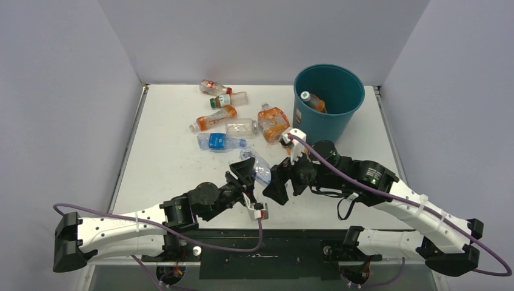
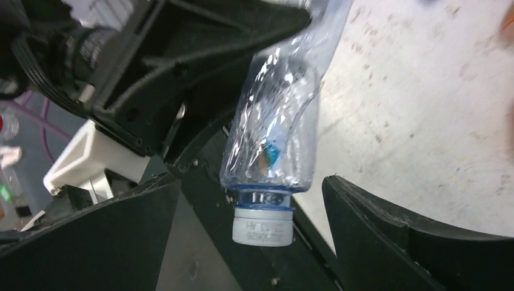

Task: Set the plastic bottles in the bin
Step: Place the plastic bottle in the trash bin.

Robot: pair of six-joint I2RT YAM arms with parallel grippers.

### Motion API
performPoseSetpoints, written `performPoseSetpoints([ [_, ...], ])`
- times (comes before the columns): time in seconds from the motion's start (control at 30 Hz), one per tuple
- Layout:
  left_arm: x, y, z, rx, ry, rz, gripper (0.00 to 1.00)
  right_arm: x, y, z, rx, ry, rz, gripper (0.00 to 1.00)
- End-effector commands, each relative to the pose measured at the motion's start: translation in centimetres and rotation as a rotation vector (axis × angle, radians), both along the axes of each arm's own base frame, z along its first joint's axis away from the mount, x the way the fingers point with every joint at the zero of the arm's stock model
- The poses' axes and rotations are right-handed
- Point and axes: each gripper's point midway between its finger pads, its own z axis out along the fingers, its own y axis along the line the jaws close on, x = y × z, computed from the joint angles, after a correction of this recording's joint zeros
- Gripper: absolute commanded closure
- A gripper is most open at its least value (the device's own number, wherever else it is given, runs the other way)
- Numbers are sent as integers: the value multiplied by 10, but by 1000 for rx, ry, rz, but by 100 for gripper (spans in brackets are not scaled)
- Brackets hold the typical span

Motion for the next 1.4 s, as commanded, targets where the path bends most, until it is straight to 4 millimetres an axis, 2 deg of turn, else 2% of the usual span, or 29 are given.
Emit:
performPoseSetpoints([
  [0.0,-14,-8,34,-255,185,-67,83,30,-10,91,256,-252,-159,10],
  [0.13,-26,-18,35,-367,432,-124,85,48,-31,151,499,-427,-306,10],
  [0.2,-32,-24,37,-427,597,-160,86,50,-39,171,604,-495,-345,10],
  [0.3,-42,-30,43,-538,846,-228,86,53,-41,182,681,-557,-360,10],
  [0.43,-48,-30,54,-623,1021,-294,86,63,-25,177,650,-563,-357,9],
  [0.63,-35,-37,53,-651,1176,-268,89,75,-10,169,661,-567,-377,6],
  [0.8,-29,-41,50,-651,1226,-250,90,83,10,156,609,-549,-362,2],
  [0.87,-28,-39,50,-661,1216,-246,89,86,12,151,587,-548,-374,0],
  [1.23,-23,-35,48,-693,1176,-232,89,97,6,136,536,-549,-453,36],
  [1.3,-20,-34,48,-701,1170,-220,90,97,8,134,530,-541,-449,37],
  [1.37,-19,-33,49,-709,1164,-216,90,97,10,130,520,-531,-442,34],
])
